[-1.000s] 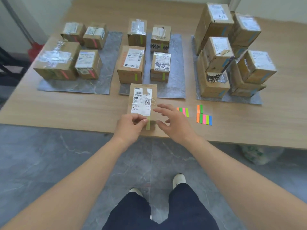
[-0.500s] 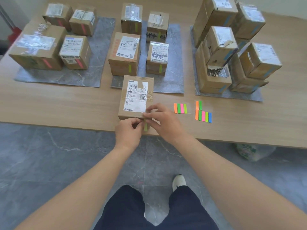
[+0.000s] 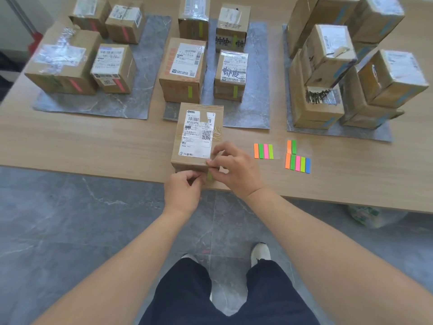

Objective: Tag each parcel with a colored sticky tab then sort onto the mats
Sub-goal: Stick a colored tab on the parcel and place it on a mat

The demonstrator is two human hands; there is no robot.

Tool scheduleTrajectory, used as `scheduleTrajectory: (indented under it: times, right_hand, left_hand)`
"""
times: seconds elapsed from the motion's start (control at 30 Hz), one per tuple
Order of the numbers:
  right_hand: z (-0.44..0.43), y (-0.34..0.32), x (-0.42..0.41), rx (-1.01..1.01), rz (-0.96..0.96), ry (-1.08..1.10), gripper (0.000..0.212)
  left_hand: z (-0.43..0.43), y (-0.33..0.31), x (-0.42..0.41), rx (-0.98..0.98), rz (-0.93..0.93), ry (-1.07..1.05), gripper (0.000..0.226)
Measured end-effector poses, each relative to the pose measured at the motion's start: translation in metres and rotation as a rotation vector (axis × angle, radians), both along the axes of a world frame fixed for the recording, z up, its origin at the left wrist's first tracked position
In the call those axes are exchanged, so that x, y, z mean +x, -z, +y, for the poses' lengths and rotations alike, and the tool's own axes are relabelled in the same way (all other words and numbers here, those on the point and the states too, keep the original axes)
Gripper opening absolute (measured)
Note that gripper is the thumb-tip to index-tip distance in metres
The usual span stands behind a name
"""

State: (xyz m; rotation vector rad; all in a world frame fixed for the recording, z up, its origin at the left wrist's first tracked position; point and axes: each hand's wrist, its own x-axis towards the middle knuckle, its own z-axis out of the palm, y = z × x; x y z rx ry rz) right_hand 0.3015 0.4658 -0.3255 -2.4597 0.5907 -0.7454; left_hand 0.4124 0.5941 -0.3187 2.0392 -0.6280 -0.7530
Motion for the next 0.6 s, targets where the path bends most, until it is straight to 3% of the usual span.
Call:
scheduleTrajectory:
  times: [0.17,0.33,0.47,0.53,0.6]
  right_hand:
    - [0.007,0.001,0.003,-0.043,0.008,0.039,0.019]
    - [0.020,0.017,0.007,-0.115,0.047,0.095,0.029]
    - [0.022,0.016,0.007,-0.145,0.075,0.114,0.031]
    - [0.025,0.009,0.005,-0.055,0.090,0.102,0.030]
    - [0.031,-0.004,0.004,0.195,0.065,0.143,0.034]
  left_hand:
    - [0.025,0.015,0.029,0.140,0.080,-0.195,0.016]
    - [0.025,0.005,0.051,0.001,0.236,-0.406,0.017]
    - [0.011,-0.012,0.057,-0.111,0.285,-0.412,0.021]
    - [0.003,-0.022,0.056,-0.129,0.312,-0.381,0.029]
    - [-0.006,-0.034,0.053,-0.151,0.367,-0.343,0.035]
